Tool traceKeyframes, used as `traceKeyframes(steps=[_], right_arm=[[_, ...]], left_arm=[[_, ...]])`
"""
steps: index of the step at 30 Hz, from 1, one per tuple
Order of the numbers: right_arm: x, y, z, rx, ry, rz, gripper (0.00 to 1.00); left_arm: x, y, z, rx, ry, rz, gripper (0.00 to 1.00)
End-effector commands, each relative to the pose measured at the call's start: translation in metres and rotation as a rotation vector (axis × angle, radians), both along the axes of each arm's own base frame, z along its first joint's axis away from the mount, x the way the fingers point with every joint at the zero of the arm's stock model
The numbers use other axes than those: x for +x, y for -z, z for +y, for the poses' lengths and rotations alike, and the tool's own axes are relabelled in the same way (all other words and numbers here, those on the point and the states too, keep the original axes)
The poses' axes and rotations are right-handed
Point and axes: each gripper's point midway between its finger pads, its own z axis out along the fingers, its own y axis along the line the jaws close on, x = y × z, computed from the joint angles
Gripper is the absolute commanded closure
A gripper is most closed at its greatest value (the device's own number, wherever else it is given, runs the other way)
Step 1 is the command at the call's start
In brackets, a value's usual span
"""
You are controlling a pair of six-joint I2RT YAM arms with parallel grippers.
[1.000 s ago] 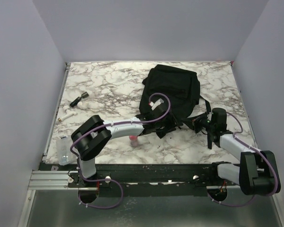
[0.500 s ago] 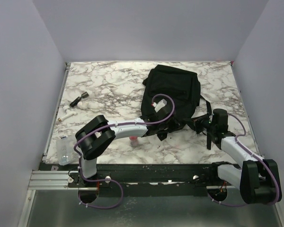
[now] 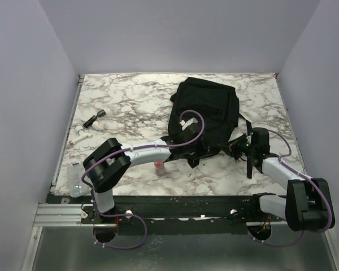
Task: Pack the student bag
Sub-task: Zip the student bag at the center of the board.
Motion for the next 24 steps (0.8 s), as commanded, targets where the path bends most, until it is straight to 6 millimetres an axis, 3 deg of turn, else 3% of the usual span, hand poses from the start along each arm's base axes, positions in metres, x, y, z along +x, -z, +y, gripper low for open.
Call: traceKeyframes(steps=[1,7,9,12,16,17,19,20,22,24], right_arm=[[0.006,0.008,-0.014,-0.116,-0.059,-0.029,1.00],[0.018,0.005,-0.042,-0.203,-0.093,-0.072,1.00],[0.021,0.004,-0.050,-0.276,-0.120,-0.072,1.00],[0.030,0.003,-0.064,-0.397,-0.160,-0.073,0.99],[0.035,0.005,-0.083,-0.535,-0.205,-0.035,0.99],[0.033,0.003,-0.081,-0.532,-0.198,-0.043,0.94],[0.022,-0.002,-0.069,-0.487,-0.222,-0.048,0.67],[0.014,-0.004,-0.060,-0.442,-0.239,-0.042,0.59],[-0.001,-0.012,-0.043,-0.336,-0.249,-0.036,0.46],[-0.012,-0.018,-0.028,-0.205,-0.206,-0.029,0.40]], left_arm=[[-0.020,0.003,0.029,0.146,0.156,0.036,1.00],[-0.011,0.025,0.076,0.327,0.231,-0.031,1.00],[-0.004,0.027,0.083,0.350,0.262,-0.058,1.00],[-0.004,0.019,0.074,0.315,0.351,-0.077,1.00],[-0.023,0.000,0.042,0.169,0.511,-0.045,1.00],[-0.028,-0.009,0.032,0.119,0.537,-0.046,1.00],[-0.038,-0.027,0.011,0.011,0.591,-0.035,1.00],[-0.041,-0.035,0.003,-0.031,0.608,-0.033,1.00],[-0.046,-0.046,-0.010,-0.074,0.633,-0.037,1.00],[-0.050,-0.050,-0.022,-0.103,0.661,-0.032,1.00]])
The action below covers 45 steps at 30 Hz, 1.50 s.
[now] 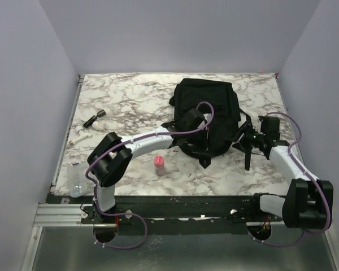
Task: Pack the student bag
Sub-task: Zip the student bag at the center of the board.
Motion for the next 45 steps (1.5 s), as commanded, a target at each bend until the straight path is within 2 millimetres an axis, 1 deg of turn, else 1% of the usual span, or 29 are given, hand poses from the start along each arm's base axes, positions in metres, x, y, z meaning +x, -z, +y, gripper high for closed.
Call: traceKeyframes(steps=[1,3,6,8,9,10,11,12,13,14,15,18,20,21,22,23,25,27,30,32,33,34,36,38,40,42,43,44,45], right_arm=[[-0.037,-0.001,0.026,0.211,0.049,0.093,0.39],[-0.041,-0.003,0.036,0.314,0.089,0.095,0.39],[-0.037,0.002,0.038,0.332,0.156,0.106,0.40],[-0.035,0.007,0.038,0.351,0.181,0.143,0.43],[-0.034,0.010,0.038,0.355,0.192,0.159,0.47],[-0.033,0.014,0.035,0.344,0.215,0.172,0.53],[-0.032,0.019,0.031,0.323,0.247,0.187,0.66],[-0.030,0.023,0.026,0.297,0.270,0.186,0.83],[-0.029,0.026,0.022,0.264,0.272,0.181,0.96],[-0.027,0.030,0.016,0.222,0.268,0.173,0.99],[-0.026,0.033,0.012,0.193,0.252,0.168,1.00],[-0.018,0.035,0.000,0.186,0.168,0.124,1.00],[-0.011,0.033,-0.004,0.157,0.095,0.117,1.00],[-0.008,0.032,-0.005,0.143,0.072,0.115,1.00],[-0.004,0.029,-0.006,0.133,0.057,0.099,1.00],[-0.001,0.025,-0.006,0.128,0.040,0.081,1.00],[0.003,0.022,-0.006,0.119,0.010,0.074,1.00],[0.007,0.024,-0.017,0.043,0.017,0.072,1.00],[0.014,0.023,-0.034,-0.081,0.031,0.057,1.00],[0.018,0.027,-0.030,-0.128,-0.009,0.071,1.00],[0.018,0.029,-0.024,-0.150,-0.036,0.088,0.98],[0.019,0.028,-0.020,-0.164,-0.046,0.089,0.88],[0.018,0.016,-0.014,-0.188,-0.034,0.057,0.61],[0.010,0.003,-0.014,-0.197,-0.010,0.033,0.45],[0.002,-0.006,-0.016,-0.208,-0.002,0.019,0.36],[-0.007,-0.010,-0.019,-0.232,-0.011,0.036,0.32],[-0.011,-0.011,-0.019,-0.232,-0.012,0.043,0.31],[-0.015,-0.013,-0.016,-0.214,-0.021,0.039,0.31],[-0.016,-0.017,-0.010,-0.185,-0.030,0.022,0.31]], left_arm=[[-0.034,-0.033,-0.040,-0.150,0.176,0.077,1.00],[-0.038,-0.031,-0.046,-0.153,0.196,0.090,1.00],[-0.041,-0.027,-0.047,-0.148,0.204,0.104,1.00],[-0.042,-0.026,-0.047,-0.149,0.213,0.105,1.00],[-0.043,-0.025,-0.047,-0.145,0.220,0.106,1.00],[-0.041,-0.022,-0.045,-0.128,0.224,0.103,1.00],[-0.038,-0.017,-0.043,-0.105,0.227,0.088,1.00],[-0.034,-0.013,-0.038,-0.080,0.225,0.078,1.00],[-0.026,-0.007,-0.032,-0.058,0.219,0.061,1.00],[-0.020,-0.001,-0.023,-0.033,0.222,0.052,1.00],[-0.008,0.007,-0.009,0.014,0.215,0.027,1.00],[0.029,0.036,0.054,0.207,0.145,-0.077,1.00],[0.045,0.051,0.091,0.324,0.119,-0.122,1.00],[0.050,0.058,0.106,0.378,0.098,-0.139,1.00],[0.053,0.060,0.115,0.394,0.082,-0.147,1.00],[0.052,0.060,0.117,0.372,0.076,-0.138,1.00],[0.049,0.052,0.109,0.312,0.068,-0.129,1.00],[0.045,0.041,0.100,0.270,0.065,-0.122,1.00],[0.037,0.013,0.085,0.167,0.068,-0.145,1.00],[0.027,-0.012,0.068,0.049,0.100,-0.119,1.00],[0.023,-0.023,0.060,-0.007,0.109,-0.103,1.00],[0.020,-0.034,0.050,-0.056,0.123,-0.096,1.00],[0.011,-0.049,0.031,-0.110,0.165,-0.081,1.00],[0.007,-0.059,0.016,-0.147,0.193,-0.066,1.00],[0.009,-0.058,0.010,-0.131,0.189,-0.086,1.00],[0.012,-0.046,0.015,-0.091,0.163,-0.090,1.00],[0.012,-0.038,0.019,-0.082,0.145,-0.077,0.98],[0.011,-0.036,0.021,-0.092,0.132,-0.074,0.86],[0.011,-0.034,0.024,-0.103,0.105,-0.079,0.70]])
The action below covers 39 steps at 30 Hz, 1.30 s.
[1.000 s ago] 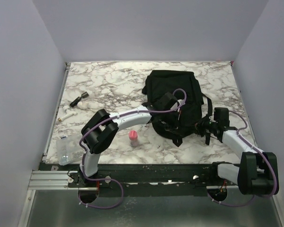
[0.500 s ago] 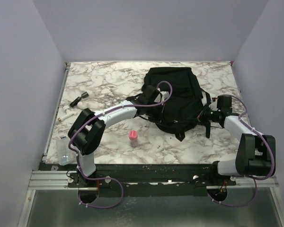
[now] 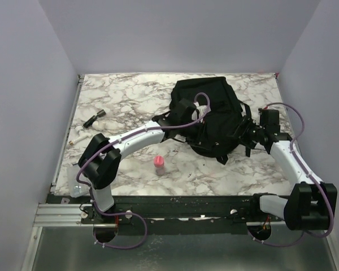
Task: Pack the student bag
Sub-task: Zip the student bag at the center of the board.
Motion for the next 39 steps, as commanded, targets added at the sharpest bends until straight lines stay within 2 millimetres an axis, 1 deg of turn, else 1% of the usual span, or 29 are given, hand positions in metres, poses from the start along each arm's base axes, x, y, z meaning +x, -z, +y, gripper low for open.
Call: traceKeyframes(steps=[1,2,3,5,7,10,12,13,16,17,21,22,23,25,26,27,30,31,32,33,35,37,38,39], right_arm=[[-0.022,0.001,0.002,0.019,0.002,0.043,0.31],[-0.024,-0.002,0.007,0.046,0.002,0.039,0.31],[-0.026,-0.001,0.011,0.077,0.005,0.050,0.31],[-0.029,-0.002,0.021,0.139,-0.004,0.067,0.31],[-0.029,0.001,0.020,0.147,0.022,0.094,0.31],[-0.025,0.003,0.019,0.155,0.062,0.122,0.31],[-0.022,0.003,0.023,0.203,0.099,0.146,0.33],[-0.022,0.006,0.019,0.202,0.152,0.180,0.34],[-0.026,0.012,0.020,0.141,0.205,0.271,0.38],[-0.026,0.010,0.023,0.131,0.201,0.279,0.39],[-0.031,0.011,0.039,0.161,0.190,0.310,0.44],[-0.032,0.014,0.041,0.162,0.191,0.319,0.45],[-0.034,0.017,0.043,0.165,0.193,0.338,0.46],[-0.036,0.021,0.042,0.154,0.197,0.363,0.56],[-0.036,0.022,0.040,0.141,0.206,0.367,0.58],[-0.036,0.021,0.037,0.126,0.215,0.363,0.58],[-0.037,0.018,0.034,0.111,0.219,0.338,0.59],[-0.039,0.019,0.033,0.109,0.218,0.337,0.61],[-0.041,0.021,0.033,0.107,0.211,0.334,0.72],[-0.045,0.026,0.032,0.101,0.205,0.339,0.79],[-0.055,0.037,0.031,0.087,0.191,0.371,0.89],[-0.065,0.047,0.031,0.078,0.163,0.392,0.91],[-0.069,0.049,0.031,0.067,0.143,0.390,0.91],[-0.069,0.047,0.031,0.062,0.117,0.371,0.91]], left_arm=[[0.004,0.015,0.011,-0.014,-0.102,0.029,0.55],[0.007,0.018,0.017,-0.015,-0.138,0.041,0.48],[0.012,0.017,0.021,-0.028,-0.175,0.048,0.41],[0.019,0.021,0.030,-0.070,-0.247,0.099,0.31],[0.032,0.023,0.038,-0.108,-0.322,0.143,0.24],[0.050,0.033,0.043,-0.134,-0.414,0.232,0.22],[0.063,0.042,0.041,-0.128,-0.443,0.264,0.25],[0.069,0.044,0.038,-0.130,-0.449,0.279,0.26],[0.083,0.052,0.030,-0.131,-0.450,0.309,0.33],[0.086,0.052,0.028,-0.132,-0.452,0.308,0.36],[0.094,0.043,0.019,-0.161,-0.428,0.289,0.52],[0.096,0.039,0.017,-0.170,-0.417,0.281,0.56],[0.097,0.037,0.014,-0.177,-0.404,0.275,0.63],[0.099,0.030,0.013,-0.192,-0.396,0.267,0.76],[0.099,0.026,0.013,-0.201,-0.392,0.254,0.82],[0.099,0.020,0.012,-0.213,-0.386,0.239,0.86],[0.101,0.003,0.013,-0.254,-0.389,0.202,0.96],[0.103,-0.002,0.012,-0.274,-0.392,0.192,0.99],[0.106,-0.010,0.011,-0.301,-0.394,0.179,1.00],[0.109,-0.015,0.010,-0.324,-0.398,0.181,1.00],[0.116,-0.023,0.008,-0.368,-0.403,0.194,1.00],[0.123,-0.026,0.005,-0.387,-0.404,0.222,1.00],[0.125,-0.025,0.004,-0.391,-0.402,0.243,1.00],[0.125,-0.025,0.003,-0.395,-0.395,0.257,1.00]])
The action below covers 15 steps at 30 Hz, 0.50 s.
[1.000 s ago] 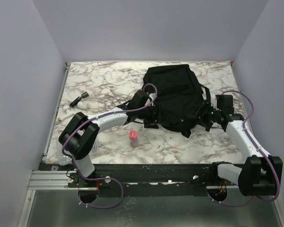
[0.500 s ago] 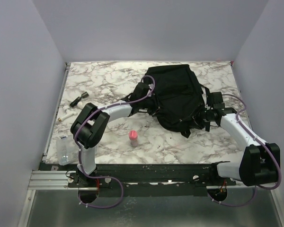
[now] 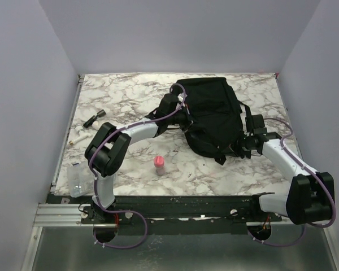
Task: Pack the student bag
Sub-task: Zip the student bag at the center of the board.
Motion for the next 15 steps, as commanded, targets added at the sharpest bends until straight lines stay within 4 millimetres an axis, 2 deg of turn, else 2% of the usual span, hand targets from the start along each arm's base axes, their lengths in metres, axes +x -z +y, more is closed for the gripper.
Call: traceKeyframes(steps=[1,3,5,7,10,12,15], right_arm=[[-0.020,0.011,-0.006,-0.062,-0.104,-0.002,0.90],[-0.010,-0.007,-0.008,-0.095,-0.164,-0.088,0.86],[0.000,-0.026,-0.005,-0.101,-0.222,-0.194,0.77],[0.004,-0.037,0.003,-0.063,-0.250,-0.254,0.68],[0.000,-0.036,0.015,0.038,-0.204,-0.220,0.60],[0.000,-0.031,0.017,0.075,-0.121,-0.173,0.57],[0.005,-0.032,0.016,0.109,-0.028,-0.164,0.51]], left_arm=[[0.017,-0.043,-0.009,-0.144,0.022,-0.035,1.00],[0.013,-0.039,-0.008,-0.141,0.035,-0.026,1.00],[0.006,-0.031,-0.005,-0.132,0.047,-0.007,1.00],[0.000,-0.025,-0.004,-0.128,0.068,0.006,1.00],[-0.008,-0.015,0.001,-0.107,0.077,-0.001,1.00],[-0.011,-0.009,0.003,-0.100,0.087,0.004,0.99],[-0.016,-0.001,0.002,-0.095,0.112,0.021,0.96]])
